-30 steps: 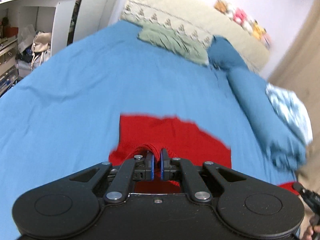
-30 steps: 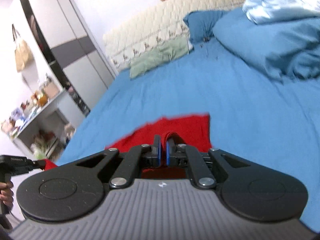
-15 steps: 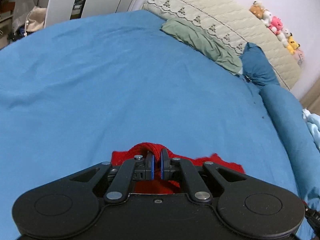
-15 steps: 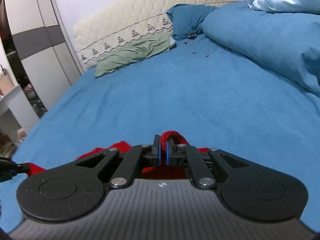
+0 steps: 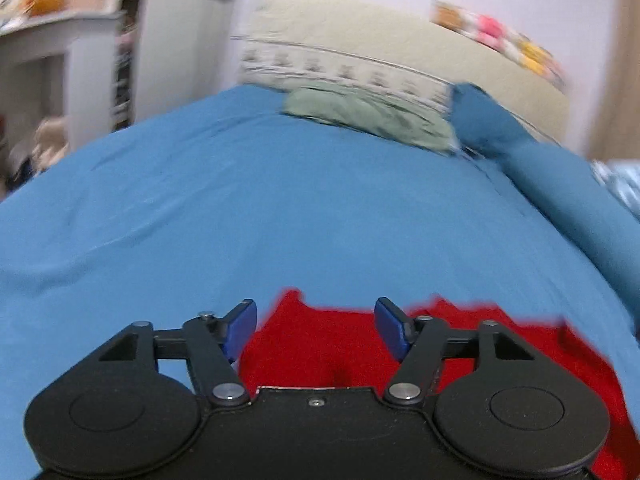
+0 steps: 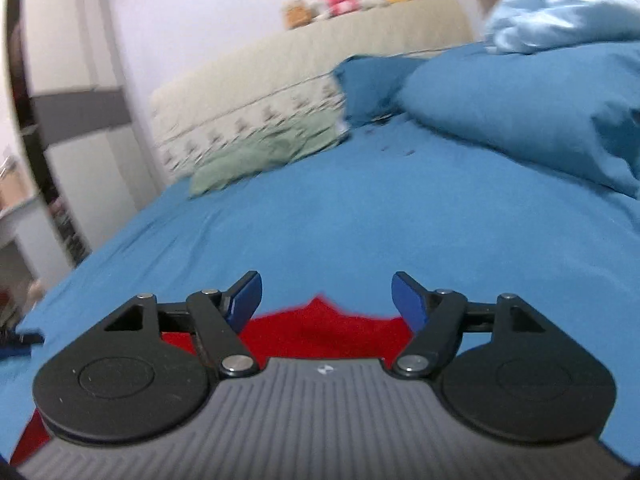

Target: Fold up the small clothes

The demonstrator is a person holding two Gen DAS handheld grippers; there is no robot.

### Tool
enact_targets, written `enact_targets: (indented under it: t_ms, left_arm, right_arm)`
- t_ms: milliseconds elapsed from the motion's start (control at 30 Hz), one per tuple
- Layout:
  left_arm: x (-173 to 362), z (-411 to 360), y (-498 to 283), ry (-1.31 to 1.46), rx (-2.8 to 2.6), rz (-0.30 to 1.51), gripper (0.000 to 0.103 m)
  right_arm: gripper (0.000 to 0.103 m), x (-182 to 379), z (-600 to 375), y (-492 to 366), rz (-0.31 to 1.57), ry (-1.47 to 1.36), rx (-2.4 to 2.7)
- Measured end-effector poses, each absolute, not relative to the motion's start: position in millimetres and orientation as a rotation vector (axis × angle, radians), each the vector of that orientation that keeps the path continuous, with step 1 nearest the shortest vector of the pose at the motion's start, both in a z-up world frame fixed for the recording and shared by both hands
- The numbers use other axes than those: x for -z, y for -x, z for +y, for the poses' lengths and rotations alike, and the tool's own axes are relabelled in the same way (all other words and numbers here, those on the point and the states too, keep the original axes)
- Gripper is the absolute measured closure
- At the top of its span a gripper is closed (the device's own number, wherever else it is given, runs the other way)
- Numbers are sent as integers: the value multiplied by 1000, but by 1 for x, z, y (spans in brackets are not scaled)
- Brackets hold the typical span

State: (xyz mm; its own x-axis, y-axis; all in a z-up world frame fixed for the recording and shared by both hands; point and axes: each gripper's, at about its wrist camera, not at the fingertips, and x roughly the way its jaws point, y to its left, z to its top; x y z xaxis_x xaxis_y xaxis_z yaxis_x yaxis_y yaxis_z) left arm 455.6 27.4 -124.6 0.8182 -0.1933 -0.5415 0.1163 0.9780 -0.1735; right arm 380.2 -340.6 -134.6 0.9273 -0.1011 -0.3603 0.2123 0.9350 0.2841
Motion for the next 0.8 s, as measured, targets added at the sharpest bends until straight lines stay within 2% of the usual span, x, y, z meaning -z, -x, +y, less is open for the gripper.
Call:
enact_targets:
  t_ms: [267,533,667,800]
  left_arm:
    - [182,3,-436,59,261,776,31]
    - [185,12,-441,93,280,782,30]
    - [171,10,-430,75,281,764,30]
    - [169,12,-409,28,269,743,20]
  right_arm:
    - [17,182,-325,-409,614,-237,36]
    - [15,194,-367,-429,593,-324,226]
    - [15,179,-355,-405,543,-317,198]
    - [14,165,-321,-369,501,-215,92]
